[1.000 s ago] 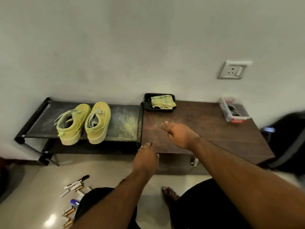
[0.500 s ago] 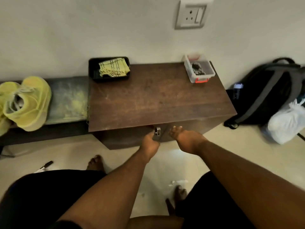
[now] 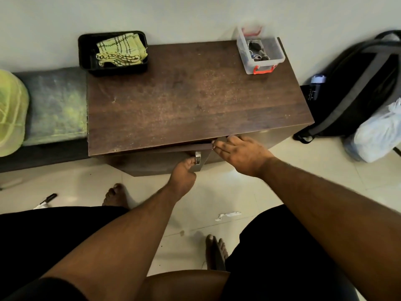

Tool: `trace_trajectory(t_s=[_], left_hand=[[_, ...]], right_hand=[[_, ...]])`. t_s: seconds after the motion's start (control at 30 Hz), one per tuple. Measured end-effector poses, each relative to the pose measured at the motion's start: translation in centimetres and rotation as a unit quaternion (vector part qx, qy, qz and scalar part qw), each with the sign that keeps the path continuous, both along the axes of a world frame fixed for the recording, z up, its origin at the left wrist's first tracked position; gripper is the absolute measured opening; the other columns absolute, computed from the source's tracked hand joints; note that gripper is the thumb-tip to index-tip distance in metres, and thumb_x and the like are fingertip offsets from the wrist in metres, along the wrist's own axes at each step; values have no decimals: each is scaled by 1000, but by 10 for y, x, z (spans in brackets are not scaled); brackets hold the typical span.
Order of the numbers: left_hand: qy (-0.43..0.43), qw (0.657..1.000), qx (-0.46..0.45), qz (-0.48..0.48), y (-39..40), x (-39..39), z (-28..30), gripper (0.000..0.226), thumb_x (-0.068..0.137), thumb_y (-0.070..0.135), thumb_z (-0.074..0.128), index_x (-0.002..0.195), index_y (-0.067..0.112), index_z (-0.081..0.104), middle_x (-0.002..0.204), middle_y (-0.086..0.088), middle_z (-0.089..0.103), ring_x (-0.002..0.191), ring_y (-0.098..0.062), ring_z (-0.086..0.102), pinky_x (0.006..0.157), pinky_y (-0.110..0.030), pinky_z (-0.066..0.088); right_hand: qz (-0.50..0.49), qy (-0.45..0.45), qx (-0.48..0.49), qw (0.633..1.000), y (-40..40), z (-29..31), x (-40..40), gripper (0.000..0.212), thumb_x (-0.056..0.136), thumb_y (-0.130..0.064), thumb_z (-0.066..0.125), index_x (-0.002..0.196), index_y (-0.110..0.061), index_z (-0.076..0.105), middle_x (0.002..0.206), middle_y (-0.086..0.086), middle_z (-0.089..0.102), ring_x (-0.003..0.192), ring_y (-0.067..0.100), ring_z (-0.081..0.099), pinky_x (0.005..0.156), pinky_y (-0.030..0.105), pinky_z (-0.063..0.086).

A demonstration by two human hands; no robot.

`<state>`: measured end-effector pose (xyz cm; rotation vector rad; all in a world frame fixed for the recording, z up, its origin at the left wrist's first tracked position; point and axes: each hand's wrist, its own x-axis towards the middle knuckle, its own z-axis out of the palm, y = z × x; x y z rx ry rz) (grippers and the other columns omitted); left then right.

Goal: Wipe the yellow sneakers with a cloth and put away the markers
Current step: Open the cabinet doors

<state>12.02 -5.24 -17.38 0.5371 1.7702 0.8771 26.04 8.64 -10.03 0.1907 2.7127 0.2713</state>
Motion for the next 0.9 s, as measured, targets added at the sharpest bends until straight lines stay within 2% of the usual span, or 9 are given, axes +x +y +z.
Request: trace_trajectory(t_s=[0.17,0.27,0.33,0.47,0.53,0.63,0.7,0.8,0.9], left_hand=[[16,999,-12,-29,-7,2,10,65,80,-24,37,137,4,49,140,-10,52,129,-30,49,104,-41,40],[21,998,-25,-51,-17,3,14,64,80,-22,39,138,4,48,140,-9,51,135,-21,44,107,-38,38],[17,998,-33,-48,-24,6,17,61,81,-19,42,135,6,52,131,-5,57,126,-14,49,101,-32,43],[-31,998,-48,7,-33,8,27,26,93,1,42,105,13,61,83,5,54,79,-18,50,61,-23,41],[-39,997,-63,4,-42,6,28,18,96,13,44,98,12,62,84,4,55,82,-22,52,60,-24,41],[-34,995,-48,-87,-63,5,27,17,91,34,58,98,22,67,94,7,64,89,-15,57,72,-29,46],[-39,990,-53,-123,-76,7,29,29,85,51,62,105,31,67,105,10,67,97,-11,60,80,-30,48],[-47,990,-91,-97,-86,11,38,64,81,73,48,121,25,64,116,3,62,107,-19,57,92,-37,49],[-17,987,-158,-5,-95,13,48,68,76,83,38,92,24,68,95,3,64,91,-18,60,88,-39,52]], right_hand=[[36,-44,51,997,1,9,-7,56,98,-15,39,151,-21,21,161,-1,3,113,28,40,90,41,41],[17,-74,93,993,-10,13,-26,46,98,-18,42,143,-21,37,158,1,17,114,30,41,84,41,41],[-22,-82,105,991,-21,10,-40,41,98,-20,40,139,-20,42,150,3,34,111,30,45,80,40,39],[-52,-66,106,991,-40,2,-51,27,97,-22,39,120,-17,51,115,7,51,100,26,47,76,38,34],[-53,-66,112,990,-49,0,-57,24,97,-23,39,118,-17,49,113,7,53,101,26,46,80,38,33],[-113,-101,103,983,-60,-5,-67,26,95,-25,44,118,-16,49,111,7,56,102,26,44,83,37,34],[-158,-146,73,974,-63,-8,-68,28,93,-25,49,119,-18,55,115,6,58,108,27,44,87,38,35],[-248,-176,-50,951,-60,-4,-57,32,91,-19,54,123,-13,57,125,11,58,119,31,49,95,42,40],[-289,-213,-139,923,-48,-3,-39,32,88,-13,58,119,-5,59,117,13,62,109,32,60,87,37,48]])
